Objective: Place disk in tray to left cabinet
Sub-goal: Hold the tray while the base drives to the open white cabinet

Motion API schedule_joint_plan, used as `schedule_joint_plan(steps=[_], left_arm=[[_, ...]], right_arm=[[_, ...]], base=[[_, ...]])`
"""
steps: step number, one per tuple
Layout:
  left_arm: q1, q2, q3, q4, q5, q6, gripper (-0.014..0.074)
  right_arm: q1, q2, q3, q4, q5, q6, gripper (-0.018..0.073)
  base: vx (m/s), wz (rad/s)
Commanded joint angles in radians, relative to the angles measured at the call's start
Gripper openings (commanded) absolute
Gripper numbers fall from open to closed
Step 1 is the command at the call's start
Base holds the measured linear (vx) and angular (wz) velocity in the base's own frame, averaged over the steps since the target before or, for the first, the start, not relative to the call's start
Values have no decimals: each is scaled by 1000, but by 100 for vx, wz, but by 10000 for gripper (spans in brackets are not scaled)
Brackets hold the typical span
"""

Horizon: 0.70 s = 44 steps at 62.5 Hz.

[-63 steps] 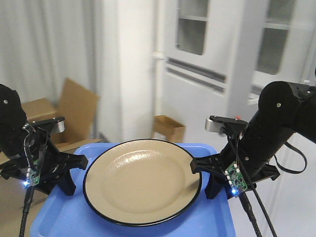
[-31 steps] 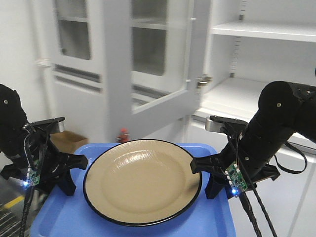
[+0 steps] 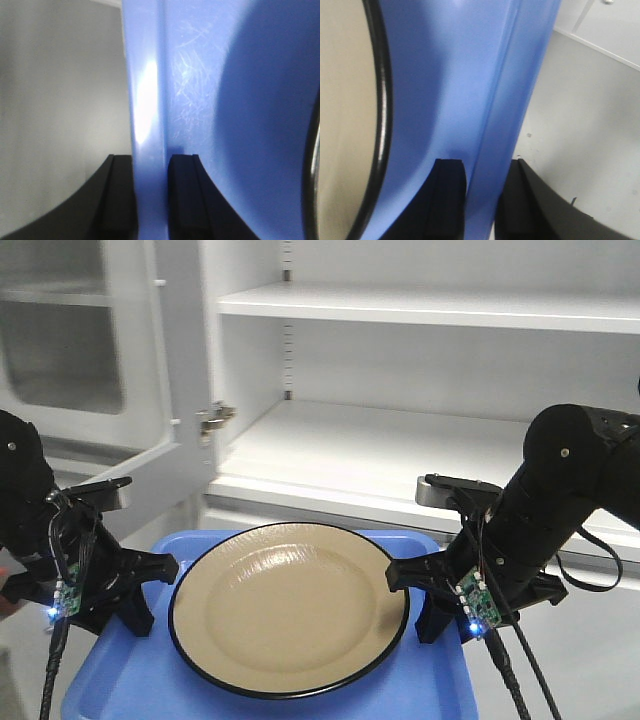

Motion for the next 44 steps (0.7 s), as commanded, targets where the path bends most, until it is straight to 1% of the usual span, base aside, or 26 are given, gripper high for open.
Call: schedule_joint_plan(steps=[1, 19, 44], left_arm=[[-8, -54, -37, -51, -22, -10, 0], [-8, -54, -37, -51, -22, -10, 0], [-8, -54, -37, -51, -22, -10, 0]], right_arm=[[1, -53, -38, 47, -4, -17, -3], [1, -53, -38, 47, -4, -17, -3], [1, -53, -38, 47, -4, -17, -3]], base=[[15, -53], [16, -40], [18, -21]])
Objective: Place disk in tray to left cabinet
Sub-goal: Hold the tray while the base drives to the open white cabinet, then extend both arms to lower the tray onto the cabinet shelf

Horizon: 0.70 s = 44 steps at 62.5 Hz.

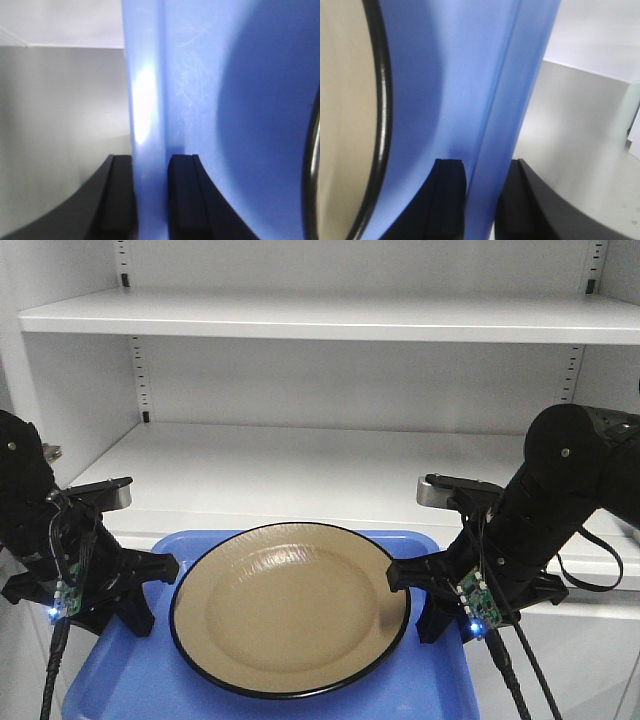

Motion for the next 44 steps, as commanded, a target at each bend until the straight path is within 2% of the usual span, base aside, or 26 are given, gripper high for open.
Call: schedule_joint_plan(steps=[1, 44], left_arm=[[-8, -54, -37, -48, -22, -10, 0], [-8, -54, -37, -48, -22, -10, 0]], right_arm=[[2, -53, -38, 48, -4, -17, -3], [2, -53, -38, 48, -3, -17, -3]], base=[[18, -13], [18, -3]])
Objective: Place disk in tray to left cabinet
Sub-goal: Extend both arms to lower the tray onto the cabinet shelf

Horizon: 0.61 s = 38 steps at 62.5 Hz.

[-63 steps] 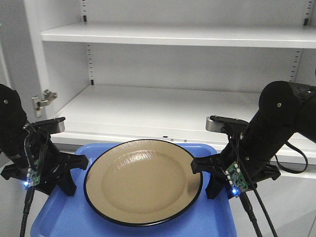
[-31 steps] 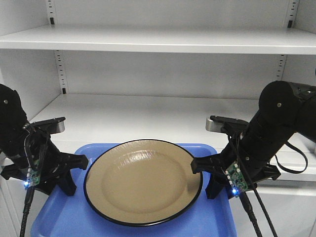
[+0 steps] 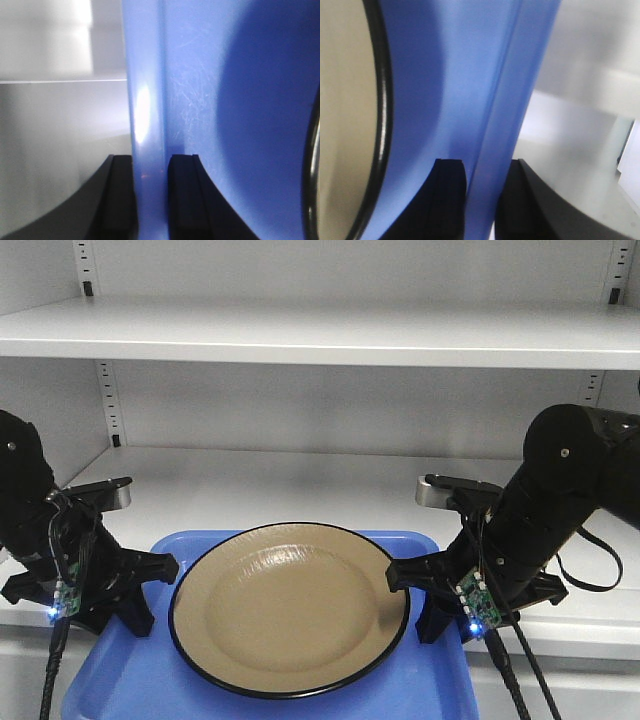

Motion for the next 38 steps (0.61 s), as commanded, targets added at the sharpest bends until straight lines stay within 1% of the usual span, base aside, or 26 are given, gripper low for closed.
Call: schedule_joint_plan(steps=[1, 38], left_arm=[[-8, -54, -37, -49, -23, -10, 0], [-8, -54, -37, -49, -23, -10, 0]], right_arm=[[2, -53, -38, 48, -3, -17, -3], [2, -53, -38, 49, -3, -17, -3]], base=[[17, -2], [14, -6]])
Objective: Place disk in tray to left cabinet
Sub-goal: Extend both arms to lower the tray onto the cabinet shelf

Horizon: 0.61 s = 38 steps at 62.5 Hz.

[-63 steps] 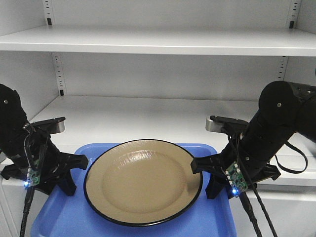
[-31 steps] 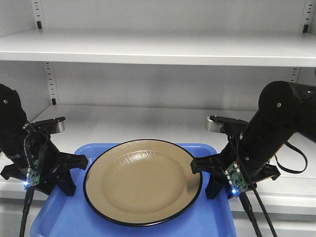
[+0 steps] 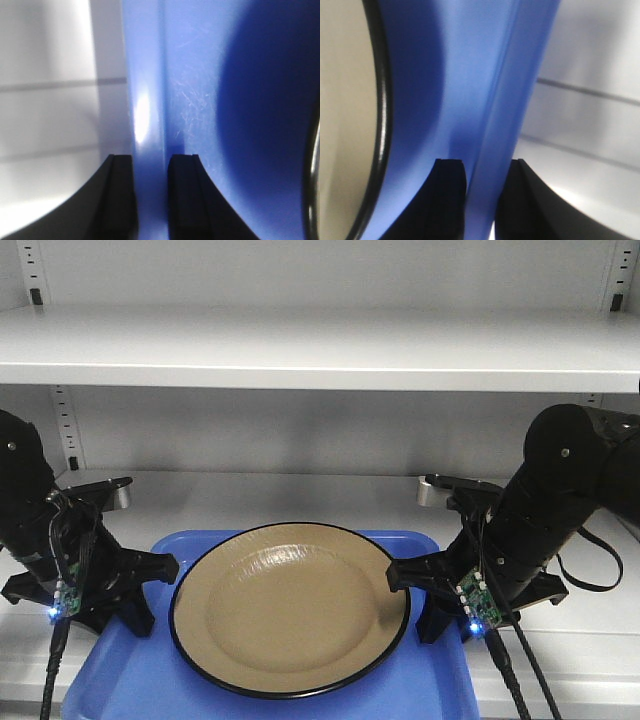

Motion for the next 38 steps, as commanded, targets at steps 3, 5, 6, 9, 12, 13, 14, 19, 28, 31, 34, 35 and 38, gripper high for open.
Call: schedule_joint_plan(steps=[3, 5, 6, 9, 12, 13, 14, 19, 28, 31, 34, 35, 38], left_arm=[[-8, -54, -37, -49, -23, -10, 0], [-8, -54, -37, -49, -23, -10, 0], [-8, -54, -37, -49, -23, -10, 0], [-8, -54, -37, -49, -23, -10, 0], [-8, -54, -37, -49, -23, -10, 0], [-8, -54, -37, -49, -23, -10, 0], [-8, -54, -37, -49, -23, -10, 0], [-8, -54, -37, -49, -23, -10, 0], [-8, -54, -37, -49, -23, -10, 0], [-8, -54, -37, -49, -23, -10, 0], [-8, -54, -37, -49, -23, -10, 0], [-8, -54, -37, -49, -23, -10, 0], [-8, -54, -37, -49, -23, -10, 0]], right_arm=[[2, -53, -38, 49, -3, -17, -3], [2, -53, -38, 49, -3, -17, -3], [2, -53, -38, 49, -3, -17, -3], [2, -53, -38, 49, -3, -17, -3], [2, -53, -38, 49, -3, -17, -3], [2, -53, -38, 49, -3, -17, -3], [2, -53, -38, 49, -3, -17, -3], [2, -53, -38, 49, -3, -17, -3], [2, -53, -38, 49, -3, -17, -3], [2, -53, -38, 49, -3, -17, -3], [2, -53, -38, 49, -3, -17, -3], [2, -53, -38, 49, -3, -17, -3], [2, -53, -38, 49, -3, -17, -3]], base=[[11, -4], [11, -3], [11, -2], [11, -2], [11, -1], [10, 0], [10, 0], [10, 0], [8, -2], [7, -3], [6, -3], [5, -3], [5, -3]])
